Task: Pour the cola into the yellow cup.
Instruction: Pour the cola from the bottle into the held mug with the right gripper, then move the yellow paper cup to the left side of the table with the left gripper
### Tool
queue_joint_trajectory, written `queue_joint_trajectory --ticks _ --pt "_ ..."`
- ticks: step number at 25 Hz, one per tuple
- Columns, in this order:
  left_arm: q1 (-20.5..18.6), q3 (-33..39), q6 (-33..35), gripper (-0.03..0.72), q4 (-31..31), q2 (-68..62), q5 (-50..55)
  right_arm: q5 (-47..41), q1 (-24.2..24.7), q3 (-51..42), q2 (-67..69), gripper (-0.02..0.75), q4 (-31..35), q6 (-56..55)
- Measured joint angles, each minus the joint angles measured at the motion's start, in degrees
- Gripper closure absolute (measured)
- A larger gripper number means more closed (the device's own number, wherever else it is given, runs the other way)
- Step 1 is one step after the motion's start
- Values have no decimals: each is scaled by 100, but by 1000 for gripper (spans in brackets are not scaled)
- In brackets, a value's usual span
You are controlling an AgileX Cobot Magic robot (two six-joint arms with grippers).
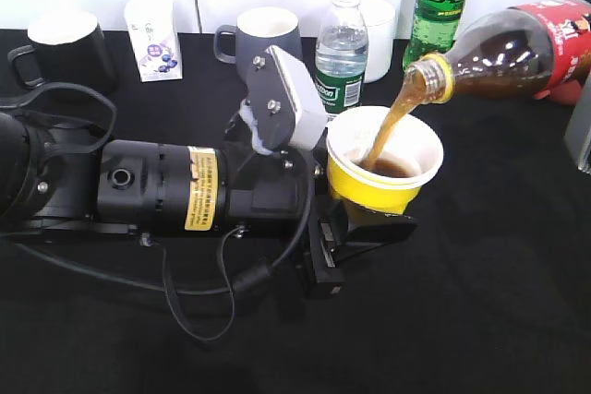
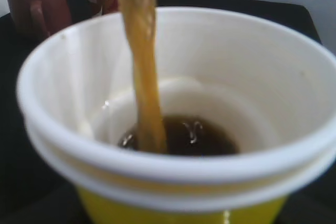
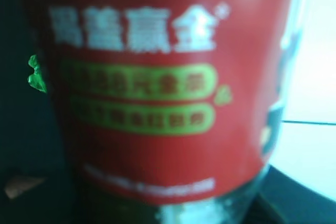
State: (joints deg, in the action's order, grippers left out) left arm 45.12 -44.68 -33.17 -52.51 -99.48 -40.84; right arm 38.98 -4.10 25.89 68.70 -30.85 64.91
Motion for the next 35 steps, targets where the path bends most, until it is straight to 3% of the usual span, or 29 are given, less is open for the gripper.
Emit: queue_joint_trajectory --ticks 5,7,13,17,18,22,26,30,35 --pt "0 0 0 270 5 0 6 0 0 0 0 353 0 -91" --pt "0 0 0 270 10 0 -52 5 0 0 0 353 0 -762" --pt "-60 0 0 270 567 0 -126 161 0 0 0 353 -461 -5277" --pt "-657 0 0 270 577 -6 -195 181 0 0 207 353 -473 -8249" --pt "-858 0 0 270 577 -6 -242 181 0 0 292 353 -473 -8574" --pt "-1925 0 0 271 676 -8 -265 773 0 0 549 353 -473 -8757" --pt "-2755 0 961 271 1698 -489 -829 813 0 0 556 353 -467 -8764" --pt "-2800 -63 2283 271 2831 -1532 -1644 815 0 0 556 353 -467 -8764" --pt "-2800 -928 2453 271 3152 -2483 -1562 819 0 0 556 353 -467 -8766"
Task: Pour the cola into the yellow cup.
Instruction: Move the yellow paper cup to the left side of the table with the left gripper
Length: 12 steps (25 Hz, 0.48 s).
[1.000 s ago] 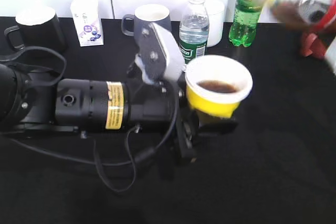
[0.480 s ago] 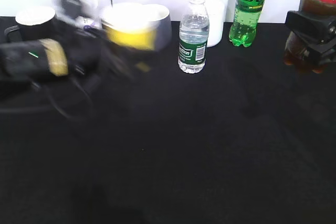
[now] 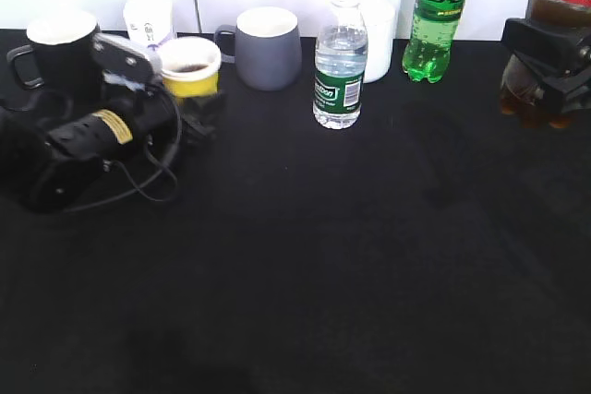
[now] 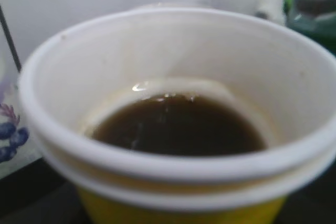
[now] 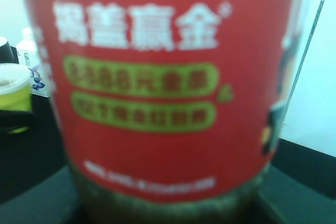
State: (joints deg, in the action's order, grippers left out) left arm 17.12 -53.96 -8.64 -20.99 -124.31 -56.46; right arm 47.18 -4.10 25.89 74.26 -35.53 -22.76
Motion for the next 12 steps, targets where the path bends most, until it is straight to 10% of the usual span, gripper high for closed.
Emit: queue_joint_trajectory --ticks 6,12 --pt "0 -77 -236 267 78 -235 -160 0 0 0 0 353 0 0" --pt "0 470 -214 36 283 68 -34 7 0 0 50 353 435 -5"
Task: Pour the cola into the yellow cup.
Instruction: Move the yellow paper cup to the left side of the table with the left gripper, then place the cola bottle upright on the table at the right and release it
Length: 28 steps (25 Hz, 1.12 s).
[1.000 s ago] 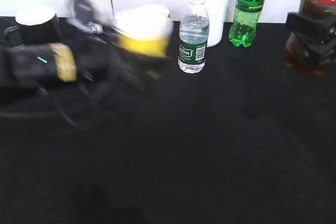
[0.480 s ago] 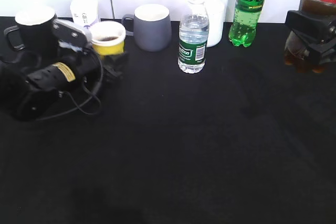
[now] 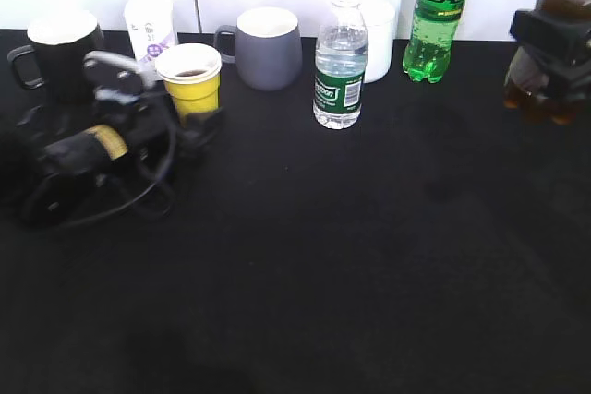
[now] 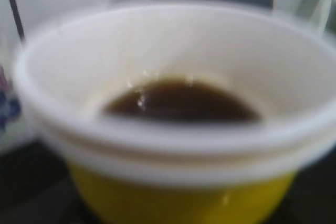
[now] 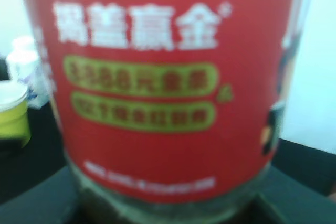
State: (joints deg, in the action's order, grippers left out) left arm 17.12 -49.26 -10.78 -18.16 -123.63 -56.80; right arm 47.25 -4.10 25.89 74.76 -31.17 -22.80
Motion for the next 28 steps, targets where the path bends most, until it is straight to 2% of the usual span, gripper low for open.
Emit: queue_joint_trajectory --ticks 2,4,8,11,17,18,20,21,25,28 --pt "0 543 -6 36 34 356 4 73 0 0 344 353 512 83" --pt "0 1161 -23 48 -17 875 194 394 0 30 1002 353 1005 690" --pt "0 1945 -26 78 -170 2117 276 1468 0 834 2942 353 1557 1229" --pt "0 1989 -26 95 -701 2701 587 1910 0 1445 3930 353 1848 1374" --pt "0 1989 -26 97 -827 2823 776 2033 0 1692 4325 353 1859 1690" --pt "0 1989 -26 96 -833 2823 780 2046 0 1692 4335 306 1854 1696" --pt "0 1989 -26 97 -851 2823 781 2143 0 1671 4335 120 1822 1701" --pt "0 1989 -26 97 -851 2835 787 2190 0 1583 4335 87 1822 1701" --pt "0 1989 -26 97 -857 2906 840 2208 0 754 4279 67 1991 1701" --pt "0 1989 -30 97 -857 3047 1295 2200 0 66 3655 67 2317 1695"
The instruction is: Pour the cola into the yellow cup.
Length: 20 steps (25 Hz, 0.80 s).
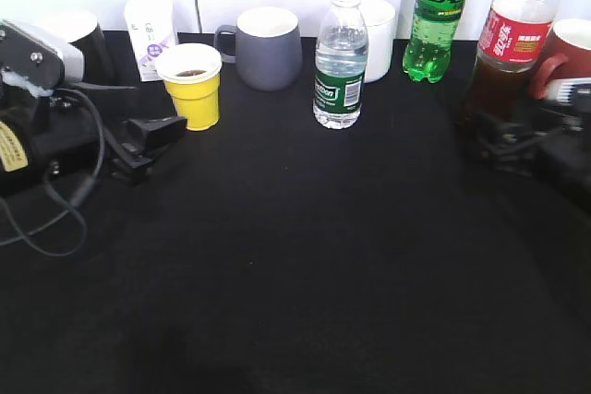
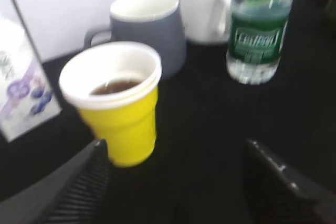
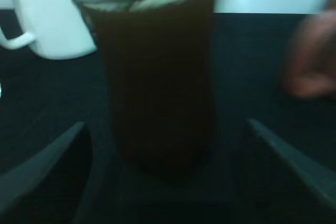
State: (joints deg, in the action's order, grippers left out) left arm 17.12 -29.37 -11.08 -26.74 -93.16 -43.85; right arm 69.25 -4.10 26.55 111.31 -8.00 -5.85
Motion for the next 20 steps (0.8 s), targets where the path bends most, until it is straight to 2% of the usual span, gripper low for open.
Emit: queue_joint_trajectory --ticks 2,4,6,8,12,15,17,19,20 --pt "0 0 -224 97 78 268 671 -284 0 -373 -467 67 52 0" --pt "0 -25 -677 101 110 590 1593 -1543 0 -433 -1104 67 105 0" --pt "66 -248 -1174 101 139 933 2648 -3293 0 -255 -1947 73 187 0" --pt "399 -763 -1447 109 311 1272 4331 -5085 0 170 -2783 79 11 0" --pt "1109 -2198 -1477 213 671 1988 7229 -8826 0 1605 -4489 181 177 0" --pt "1429 -2519 -1220 230 905 3022 8394 -10246 -439 1930 -5870 205 435 278" --pt "1455 -2519 -830 232 1157 3903 8985 -10795 -755 1890 -6831 205 674 348" --pt "1466 -2414 -619 234 1275 4894 9504 -11332 -797 1767 -7608 206 800 355" --pt "1466 -2135 -529 234 1348 5339 9635 -11695 -797 1657 -7992 206 800 355"
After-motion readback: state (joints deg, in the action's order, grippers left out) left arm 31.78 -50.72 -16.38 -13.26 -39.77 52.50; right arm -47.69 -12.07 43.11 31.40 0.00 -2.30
